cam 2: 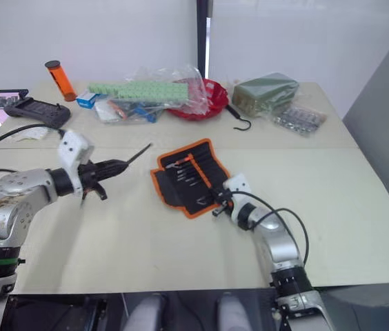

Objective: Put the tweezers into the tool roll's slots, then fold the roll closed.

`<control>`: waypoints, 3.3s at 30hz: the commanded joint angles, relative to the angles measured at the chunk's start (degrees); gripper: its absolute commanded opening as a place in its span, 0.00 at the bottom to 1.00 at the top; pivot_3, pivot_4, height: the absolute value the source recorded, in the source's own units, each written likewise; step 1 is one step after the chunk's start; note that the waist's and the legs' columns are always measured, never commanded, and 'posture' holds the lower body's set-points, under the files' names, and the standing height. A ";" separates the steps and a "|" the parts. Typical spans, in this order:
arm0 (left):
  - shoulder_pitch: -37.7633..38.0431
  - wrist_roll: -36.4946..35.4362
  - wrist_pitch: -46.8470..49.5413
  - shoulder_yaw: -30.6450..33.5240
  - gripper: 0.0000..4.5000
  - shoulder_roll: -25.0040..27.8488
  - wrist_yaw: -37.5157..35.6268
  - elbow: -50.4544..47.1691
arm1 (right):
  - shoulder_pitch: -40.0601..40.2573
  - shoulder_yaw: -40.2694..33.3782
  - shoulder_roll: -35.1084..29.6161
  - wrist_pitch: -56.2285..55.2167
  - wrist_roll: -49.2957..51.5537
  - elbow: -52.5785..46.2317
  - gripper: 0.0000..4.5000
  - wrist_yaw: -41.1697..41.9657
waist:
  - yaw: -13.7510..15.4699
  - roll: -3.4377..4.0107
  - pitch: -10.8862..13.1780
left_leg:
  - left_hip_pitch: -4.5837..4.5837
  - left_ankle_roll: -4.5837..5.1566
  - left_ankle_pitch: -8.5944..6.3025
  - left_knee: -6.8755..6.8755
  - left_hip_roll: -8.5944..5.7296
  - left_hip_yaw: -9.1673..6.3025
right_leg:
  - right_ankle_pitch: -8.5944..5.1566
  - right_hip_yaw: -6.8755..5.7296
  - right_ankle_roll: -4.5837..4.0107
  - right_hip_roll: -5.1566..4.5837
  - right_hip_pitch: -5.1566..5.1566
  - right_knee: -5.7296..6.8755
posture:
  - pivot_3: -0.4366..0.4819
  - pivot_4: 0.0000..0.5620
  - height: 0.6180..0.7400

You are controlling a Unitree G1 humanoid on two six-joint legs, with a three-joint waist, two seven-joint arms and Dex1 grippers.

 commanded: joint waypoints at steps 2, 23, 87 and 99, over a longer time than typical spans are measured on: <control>-7.45 4.47 -1.49 -9.87 0.01 -2.07 -5.65 1.83 | 2.74 0.61 -0.76 3.66 -0.82 -0.91 0.00 -0.59 | -0.24 0.01 0.01 | 0.00 0.00 0.00 0.00 0.00 0.01 | 0.00 0.01 0.01 0.01 0.01 -0.02 | 0.48 0.27 1.00; -20.44 20.17 -4.99 -24.08 0.01 -12.17 -10.69 17.66 | 3.79 -0.42 -1.49 3.69 -1.22 -1.13 0.00 -3.02 | -0.24 0.03 0.04 | -0.08 0.01 0.00 0.10 -0.02 0.00 | -0.16 0.01 0.33 0.02 -0.01 0.02 | 0.48 0.27 1.00; -29.96 28.20 -19.70 -22.08 0.01 -30.73 -3.29 45.61 | 3.47 1.18 -2.07 3.39 -2.42 -0.71 0.00 -3.39 | 0.04 0.03 0.04 | -0.05 0.02 0.01 0.23 -0.09 -0.02 | -0.19 0.01 0.47 0.00 0.10 0.06 | 0.48 0.27 1.00; -28.33 25.94 -11.97 -18.73 0.71 -27.15 -8.85 38.85 | 3.11 0.50 -2.20 3.54 -1.78 -0.75 0.00 -3.74 | -0.06 0.05 0.05 | -0.08 0.02 0.01 0.21 -0.10 -0.04 | -0.19 0.01 0.51 -0.01 0.08 0.04 | 0.48 0.27 1.00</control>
